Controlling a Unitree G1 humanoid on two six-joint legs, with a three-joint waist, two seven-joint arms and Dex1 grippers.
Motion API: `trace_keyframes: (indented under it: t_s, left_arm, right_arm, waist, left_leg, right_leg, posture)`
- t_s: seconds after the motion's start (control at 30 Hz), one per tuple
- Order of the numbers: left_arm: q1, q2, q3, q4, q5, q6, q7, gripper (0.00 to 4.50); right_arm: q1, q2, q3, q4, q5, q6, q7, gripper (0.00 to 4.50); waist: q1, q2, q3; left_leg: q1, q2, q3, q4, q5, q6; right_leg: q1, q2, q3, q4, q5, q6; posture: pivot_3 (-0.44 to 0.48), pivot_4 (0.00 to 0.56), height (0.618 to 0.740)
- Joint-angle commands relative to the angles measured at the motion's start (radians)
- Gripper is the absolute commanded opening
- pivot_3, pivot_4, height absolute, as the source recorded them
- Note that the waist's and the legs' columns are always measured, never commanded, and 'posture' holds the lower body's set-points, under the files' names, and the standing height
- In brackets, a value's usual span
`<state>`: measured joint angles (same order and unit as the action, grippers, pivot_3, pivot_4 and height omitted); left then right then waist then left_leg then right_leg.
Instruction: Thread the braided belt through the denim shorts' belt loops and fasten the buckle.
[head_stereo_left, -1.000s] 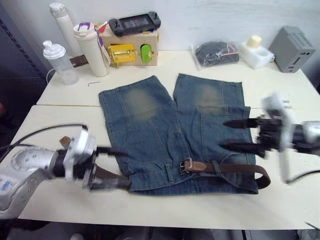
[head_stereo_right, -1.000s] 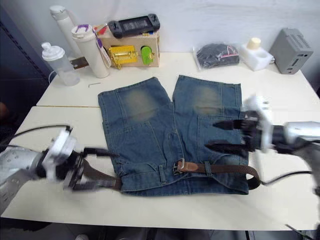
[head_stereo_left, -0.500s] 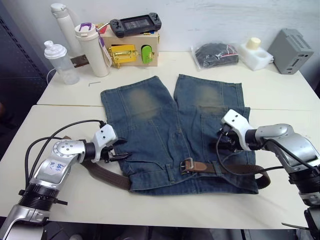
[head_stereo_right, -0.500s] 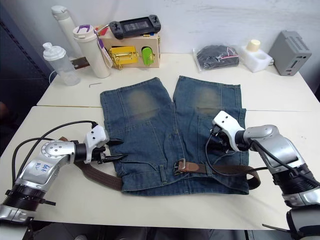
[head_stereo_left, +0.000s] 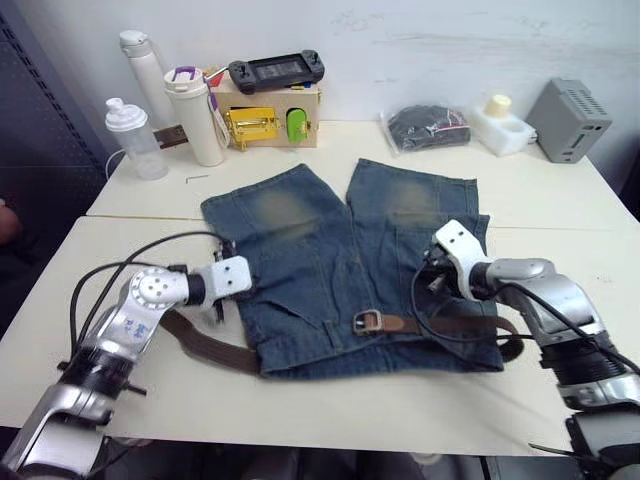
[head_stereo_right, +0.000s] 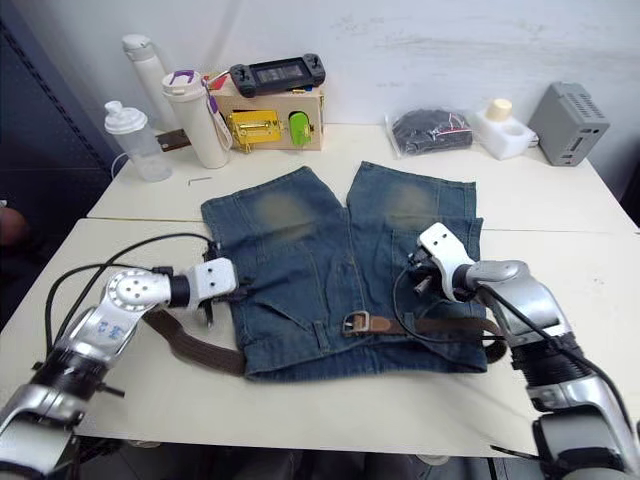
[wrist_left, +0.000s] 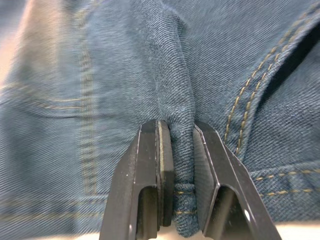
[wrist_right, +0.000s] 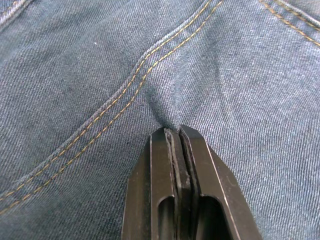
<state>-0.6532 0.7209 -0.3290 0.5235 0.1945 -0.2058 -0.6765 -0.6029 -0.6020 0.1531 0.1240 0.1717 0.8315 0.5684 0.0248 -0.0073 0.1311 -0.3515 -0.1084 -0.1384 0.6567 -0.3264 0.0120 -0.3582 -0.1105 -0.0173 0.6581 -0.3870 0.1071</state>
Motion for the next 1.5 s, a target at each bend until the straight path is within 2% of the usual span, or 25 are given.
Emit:
trace_keyframes:
  t_s: [0.03,0.2,0.37,0.47,0.53,0.63,0.67,0.7,0.73,0.77,0.83,0.87,0.97,1.07,1.1,1.23,1.33,1.37,1.4,1.47,1.5]
  left_arm:
    - [-0.118,-0.024,-0.066,0.306,0.172,-0.082,0.137,0.76]
    - [-0.279,-0.069,-0.12,0.545,0.262,-0.173,0.246,0.76]
    - [-0.284,-0.078,-0.117,0.592,0.265,-0.23,0.254,0.76]
    - [-0.275,-0.065,-0.124,0.586,0.292,-0.258,0.296,0.76]
    - [-0.27,-0.059,-0.113,0.572,0.29,-0.277,0.309,0.76]
    - [-0.252,-0.051,-0.078,0.53,0.246,-0.308,0.267,1.51]
    - [-0.241,-0.039,-0.064,0.491,0.245,-0.316,0.282,2.05]
    - [-0.228,-0.025,-0.046,0.449,0.241,-0.315,0.299,2.38]
    - [-0.198,-0.01,-0.003,0.378,0.205,-0.298,0.3,2.77]
    - [-0.169,0.002,0.036,0.313,0.172,-0.279,0.296,3.17]
    - [-0.071,0.026,0.129,0.127,0.064,-0.193,0.237,3.92]
    - [-0.009,0.03,0.184,0.009,-0.015,-0.118,0.201,4.44]
    - [0.188,0.049,0.35,-0.343,-0.211,0.117,0.13,4.44]
    - [0.345,0.032,0.536,-0.634,-0.426,0.374,0.131,4.44]
    - [0.389,0.009,0.615,-0.713,-0.537,0.476,0.152,4.44]
    - [0.513,-0.08,0.894,-0.869,-0.918,0.762,0.272,4.44]
    - [0.614,-0.136,1.048,-0.919,-1.27,0.929,0.384,4.44]
    - [0.688,-0.197,1.086,-0.923,-1.418,0.957,0.463,4.44]
    - [0.799,-0.276,1.093,-0.926,-1.609,0.971,0.549,4.44]
    - [0.984,-0.382,1.077,-0.964,-1.758,1.0,0.596,4.44]
    - [1.059,-0.413,1.044,-0.998,-1.772,1.013,0.62,4.44]
  right_arm:
    - [-0.061,0.038,-0.02,0.135,-0.095,-0.039,-0.14,0.06]
    - [-0.12,0.109,-0.013,0.202,-0.105,-0.059,-0.171,0.06]
    - [-0.124,0.124,-0.037,0.207,-0.109,-0.068,-0.189,0.06]
    - [-0.104,0.12,-0.047,0.18,-0.1,-0.065,-0.186,0.92]
    - [-0.087,0.123,-0.055,0.148,-0.088,-0.057,-0.177,1.8]
    - [-0.07,0.129,-0.075,0.093,-0.067,-0.039,-0.158,3.13]
    - [-0.065,0.133,-0.098,0.058,-0.048,-0.029,-0.153,3.73]
    - [-0.059,0.133,-0.118,0.019,-0.028,-0.02,-0.141,4.15]
    - [-0.05,0.132,-0.149,-0.037,0.009,-0.002,-0.119,4.49]
    - [-0.043,0.129,-0.172,-0.083,0.039,0.014,-0.099,4.5]
    - [-0.013,0.106,-0.2,-0.195,0.112,0.046,-0.03,4.5]
    - [0.002,0.095,-0.217,-0.25,0.155,0.067,0.006,4.5]
    - [0.058,0.048,-0.247,-0.403,0.256,0.069,0.109,4.5]
    - [0.074,0.053,-0.306,-0.464,0.351,0.09,0.135,4.5]
    - [0.078,0.058,-0.313,-0.473,0.373,0.076,0.151,4.5]
    - [0.092,0.062,-0.289,-0.511,0.426,0.065,0.19,4.5]
    - [0.096,0.067,-0.27,-0.519,0.447,0.067,0.191,4.5]
    - [0.098,0.07,-0.258,-0.518,0.444,0.062,0.187,4.5]
    - [0.098,0.073,-0.246,-0.515,0.442,0.058,0.185,4.5]
    - [0.098,0.078,-0.228,-0.505,0.435,0.046,0.178,4.5]
    - [0.096,0.083,-0.219,-0.5,0.432,0.041,0.172,4.5]
  waist:
    - [-0.001,0.0,0.0]
    - [-0.007,-0.001,0.0]
    - [-0.023,-0.001,0.0]
    - [-0.025,-0.001,0.0]
    - [-0.026,-0.001,0.0]
    - [-0.03,-0.001,0.0]
    - [-0.031,-0.001,0.0]
    - [-0.034,-0.001,0.0]
    - [-0.038,-0.001,0.0]
    - [-0.043,-0.001,0.001]
    - [-0.056,0.001,0.003]
    - [-0.061,0.002,0.004]
    - [-0.071,0.003,0.006]
    - [-0.081,0.003,0.008]
    - [-0.079,0.003,0.009]
    - [-0.074,0.004,0.009]
    - [-0.06,0.004,0.009]
    - [-0.056,0.004,0.01]
    - [-0.055,0.004,0.01]
    - [-0.056,0.004,0.01]
    - [-0.054,-0.001,0.013]
  left_leg:
    - [-0.002,0.0,0.0,0.0,0.0,0.0]
    - [-0.007,-0.001,0.001,-0.001,0.0,0.0]
    - [-0.011,-0.001,0.0,0.0,0.0,0.0]
    - [-0.012,-0.001,-0.001,0.0,0.0,0.0]
    - [-0.014,-0.001,-0.002,0.001,0.0,0.0]
    - [-0.017,-0.001,-0.003,0.002,0.0,0.0]
    - [-0.018,-0.001,-0.002,0.001,0.0,0.0]
    - [-0.018,-0.001,-0.002,0.001,0.0,0.0]
    - [-0.019,-0.001,-0.002,0.0,0.0,0.0]
    - [-0.02,-0.001,-0.002,-0.002,0.0,0.0]
    - [-0.025,-0.001,-0.001,-0.002,0.0,0.0]
    - [-0.026,-0.001,-0.001,-0.001,0.0,0.0]
    - [-0.029,-0.001,-0.002,-0.004,0.0,0.001]
    - [-0.033,0.0,-0.005,-0.004,0.0,0.001]
    - [-0.034,0.0,-0.005,-0.004,0.0,0.001]
    - [-0.035,-0.001,-0.005,-0.001,0.0,0.0]
    - [-0.034,-0.001,-0.005,0.001,0.0,0.001]
    - [-0.034,-0.001,-0.005,0.001,0.0,0.001]
    - [-0.034,-0.001,-0.006,0.002,0.0,0.001]
    - [-0.031,-0.002,-0.004,0.002,-0.002,0.003]
    - [-0.028,-0.002,-0.002,0.001,-0.004,0.005]
  right_leg:
    - [-0.002,0.0,0.0,0.0,0.0,0.0]
    - [-0.012,0.0,0.002,0.007,0.0,0.001]
    - [-0.019,-0.001,0.003,0.016,0.0,0.001]
    - [-0.019,-0.001,0.003,0.015,0.0,0.001]
    - [-0.02,-0.001,0.003,0.015,0.0,0.001]
    - [-0.023,-0.001,0.003,0.016,0.0,0.001]
    - [-0.024,-0.001,0.003,0.016,0.0,0.001]
    - [-0.025,-0.001,0.003,0.016,0.0,0.001]
    - [-0.027,-0.001,0.004,0.017,0.0,0.001]
    - [-0.027,-0.001,0.005,0.019,0.0,0.001]
    - [-0.034,-0.001,0.007,0.022,0.0,0.001]
    - [-0.036,-0.001,0.007,0.022,0.0,0.001]
    - [-0.039,-0.001,0.009,0.021,0.0,0.001]
    - [-0.041,0.0,0.01,0.019,0.0,0.001]
    - [-0.041,0.0,0.01,0.018,0.0,0.001]
    - [-0.039,0.001,0.01,0.016,0.0,0.001]
    - [-0.037,0.001,0.01,0.016,0.0,0.001]
    - [-0.037,0.001,0.01,0.016,0.0,0.001]
    - [-0.036,0.001,0.01,0.016,0.0,0.001]
    - [-0.034,0.001,0.014,0.014,0.0,0.001]
    - [-0.032,0.001,0.016,0.015,0.0,0.001]
  posture:
    - [0.0,0.15,0.733]
    - [0.0,0.15,0.733]
    - [0.0,0.15,0.733]
    - [0.0,0.15,0.733]
    - [0.0,0.15,0.733]
    - [0.0,0.15,0.733]
    - [0.0,0.15,0.733]
    - [0.0,0.15,0.733]
    - [0.0,0.15,0.733]
    - [0.0,0.15,0.733]
    - [0.0,0.15,0.733]
    - [0.0,0.15,0.733]
    - [0.0,0.15,0.733]
    - [0.0,0.15,0.733]
    - [0.0,0.15,0.733]
    - [0.0,0.15,0.733]
    - [0.0,0.15,0.733]
    - [0.0,0.15,0.733]
    - [0.0,0.15,0.733]
    - [0.0,0.15,0.733]
    - [0.0,0.15,0.733]
